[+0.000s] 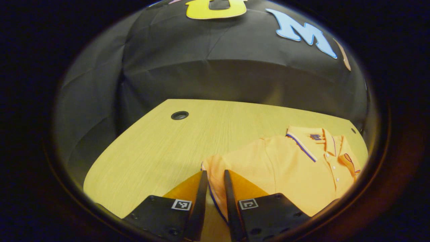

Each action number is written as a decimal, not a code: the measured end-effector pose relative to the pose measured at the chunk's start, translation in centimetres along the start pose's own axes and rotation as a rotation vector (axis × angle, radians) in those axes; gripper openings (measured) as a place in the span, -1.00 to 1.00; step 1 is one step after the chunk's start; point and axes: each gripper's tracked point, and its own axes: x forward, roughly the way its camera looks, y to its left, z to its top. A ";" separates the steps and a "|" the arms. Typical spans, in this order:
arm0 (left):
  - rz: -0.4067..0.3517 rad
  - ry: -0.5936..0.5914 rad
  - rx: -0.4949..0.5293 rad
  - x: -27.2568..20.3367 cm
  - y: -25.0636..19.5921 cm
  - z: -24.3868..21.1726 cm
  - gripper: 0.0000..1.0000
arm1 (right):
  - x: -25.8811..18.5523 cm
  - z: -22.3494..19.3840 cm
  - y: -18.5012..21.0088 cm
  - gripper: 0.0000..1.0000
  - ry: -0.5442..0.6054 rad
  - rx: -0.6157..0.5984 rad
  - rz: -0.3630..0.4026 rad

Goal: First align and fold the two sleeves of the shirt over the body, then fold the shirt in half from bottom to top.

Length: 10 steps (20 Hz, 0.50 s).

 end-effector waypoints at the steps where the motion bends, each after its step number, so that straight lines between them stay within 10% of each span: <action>1: 0.003 0.005 -0.003 0.0 -0.4 0.4 -0.74 | 0.2 -0.3 -0.3 0.91 0.006 -0.003 -0.005; 10: -0.035 -0.125 0.085 -3.3 -5.2 6.4 -0.72 | 0.3 -1.9 -1.6 0.91 0.034 0.008 -0.030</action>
